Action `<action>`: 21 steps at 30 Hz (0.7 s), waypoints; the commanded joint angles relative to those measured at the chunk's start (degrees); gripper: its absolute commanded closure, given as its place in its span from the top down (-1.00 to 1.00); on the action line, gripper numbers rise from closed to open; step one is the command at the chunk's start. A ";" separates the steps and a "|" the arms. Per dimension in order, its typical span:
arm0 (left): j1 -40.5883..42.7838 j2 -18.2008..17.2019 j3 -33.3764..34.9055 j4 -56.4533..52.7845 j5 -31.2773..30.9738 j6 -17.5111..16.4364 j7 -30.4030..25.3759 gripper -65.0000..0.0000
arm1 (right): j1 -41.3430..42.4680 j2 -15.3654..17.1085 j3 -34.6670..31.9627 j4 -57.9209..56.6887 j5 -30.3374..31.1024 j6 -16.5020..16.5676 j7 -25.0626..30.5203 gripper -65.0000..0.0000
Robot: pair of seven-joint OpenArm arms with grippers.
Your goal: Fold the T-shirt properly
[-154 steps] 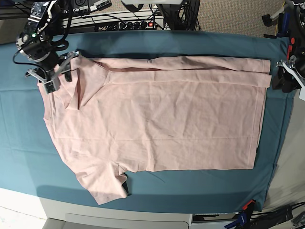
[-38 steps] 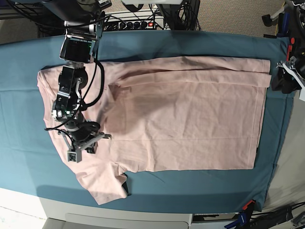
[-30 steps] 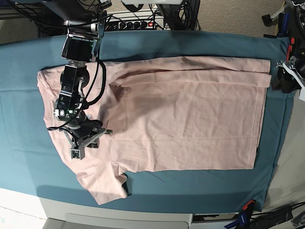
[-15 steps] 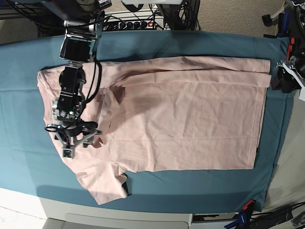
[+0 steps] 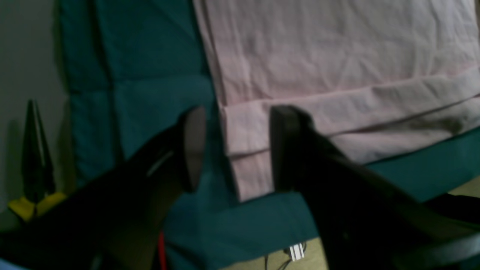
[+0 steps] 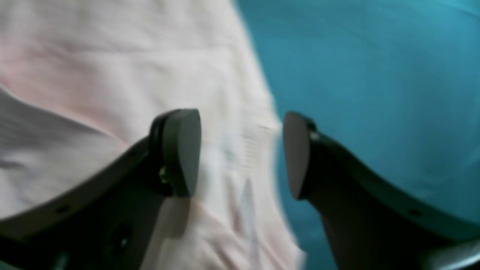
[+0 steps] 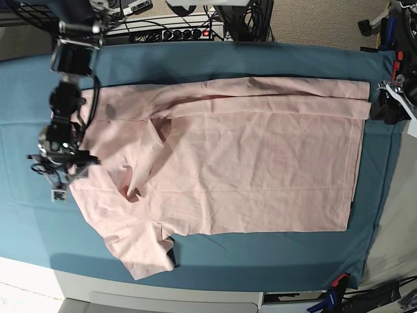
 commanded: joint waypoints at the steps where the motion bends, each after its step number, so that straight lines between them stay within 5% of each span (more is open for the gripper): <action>1: -0.20 -1.27 -0.48 0.74 -1.07 -0.17 -0.79 -0.10 | 0.15 1.95 0.39 2.62 0.76 0.04 -0.17 0.07; 8: -0.04 -1.29 -0.48 0.74 -1.07 -0.20 0.13 -0.10 | -8.02 5.03 16.11 5.31 17.20 6.86 -5.07 0.07; 15: -0.04 -1.29 -0.48 0.74 -1.09 -0.20 0.09 -0.10 | -16.81 5.01 43.32 4.90 51.19 21.20 -12.72 0.07; 21: -0.07 -1.27 -0.48 0.74 -1.97 -0.20 0.02 -0.10 | -24.44 5.03 51.23 -3.28 67.73 26.25 -18.10 0.07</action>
